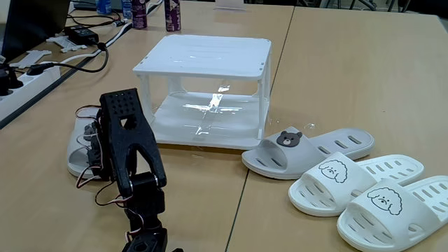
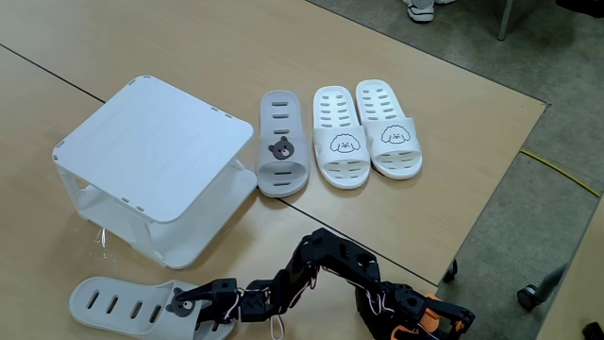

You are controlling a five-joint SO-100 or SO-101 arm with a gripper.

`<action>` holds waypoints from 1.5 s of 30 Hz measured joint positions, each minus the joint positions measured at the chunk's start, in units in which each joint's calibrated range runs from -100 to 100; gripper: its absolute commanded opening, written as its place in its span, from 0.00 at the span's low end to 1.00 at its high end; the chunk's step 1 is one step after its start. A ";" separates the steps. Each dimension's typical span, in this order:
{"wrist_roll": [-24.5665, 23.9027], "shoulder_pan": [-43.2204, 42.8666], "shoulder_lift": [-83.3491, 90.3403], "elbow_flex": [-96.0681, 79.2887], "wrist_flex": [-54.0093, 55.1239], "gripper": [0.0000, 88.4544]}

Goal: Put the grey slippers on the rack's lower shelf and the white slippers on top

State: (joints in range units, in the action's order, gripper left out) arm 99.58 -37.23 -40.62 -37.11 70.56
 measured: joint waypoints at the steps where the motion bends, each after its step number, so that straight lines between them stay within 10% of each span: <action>1: 0.00 0.00 -0.58 1.17 -0.17 0.31; 7: 0.00 0.00 -1.90 9.16 -5.75 0.01; 17: 0.00 0.15 5.53 2.16 -7.12 0.01; 32: 0.00 2.17 64.25 -60.20 -7.55 0.01; 45: 0.00 16.55 66.97 -60.29 -7.64 0.01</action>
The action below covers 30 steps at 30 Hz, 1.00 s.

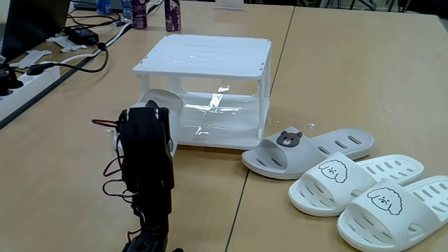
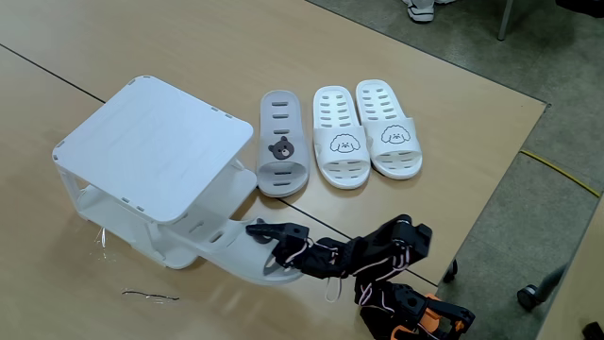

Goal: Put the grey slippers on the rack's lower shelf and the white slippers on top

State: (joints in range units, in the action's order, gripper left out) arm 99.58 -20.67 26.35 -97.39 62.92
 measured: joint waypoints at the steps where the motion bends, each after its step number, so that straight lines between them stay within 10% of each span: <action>1: 0.00 0.00 -1.98 1.53 0.00 0.01; 16: 0.00 1.12 -52.21 60.74 -0.43 0.01; 30: 0.00 4.49 -78.35 113.93 -31.67 0.01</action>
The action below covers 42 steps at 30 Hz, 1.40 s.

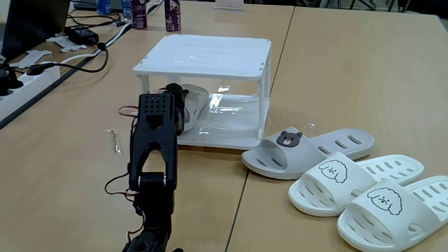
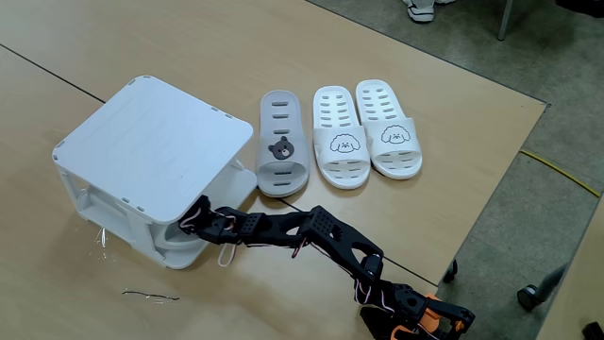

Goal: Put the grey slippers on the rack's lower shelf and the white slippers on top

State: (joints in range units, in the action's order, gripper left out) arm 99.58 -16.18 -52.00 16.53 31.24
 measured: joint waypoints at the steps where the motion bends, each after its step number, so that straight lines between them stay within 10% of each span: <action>1: 0.00 0.00 -1.24 3.41 -1.80 0.01; 8: 0.00 -0.07 -2.72 8.27 -2.92 0.38; 29: 0.00 -1.35 26.64 -39.08 -0.17 0.37; 34: 0.00 -1.65 40.16 -58.31 5.41 0.02; 42: 0.00 0.45 67.30 -97.93 21.63 0.01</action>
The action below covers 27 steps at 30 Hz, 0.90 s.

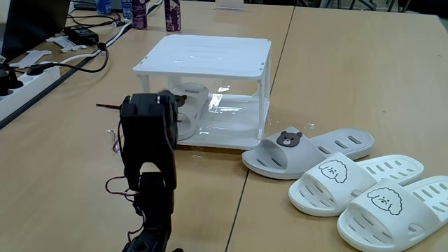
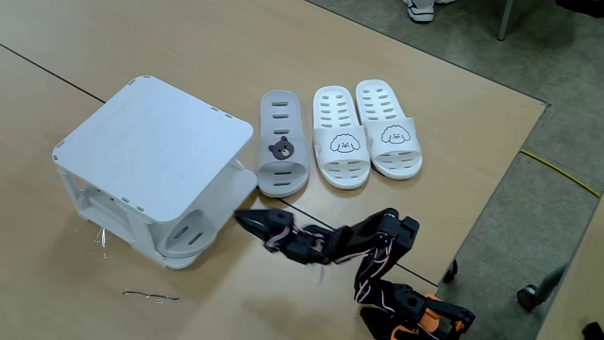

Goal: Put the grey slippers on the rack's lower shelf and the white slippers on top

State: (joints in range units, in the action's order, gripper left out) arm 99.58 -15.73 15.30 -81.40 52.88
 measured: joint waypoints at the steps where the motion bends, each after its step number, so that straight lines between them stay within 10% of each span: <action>1: 0.00 0.22 0.08 -4.40 2.83 0.01; 9: 0.00 8.76 -15.59 -17.52 30.73 0.10; 19: 0.00 29.59 -35.30 9.88 32.10 0.32; 27: 0.00 29.96 -49.90 29.11 32.10 0.33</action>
State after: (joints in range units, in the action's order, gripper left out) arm 99.58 14.23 -34.60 -52.29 84.98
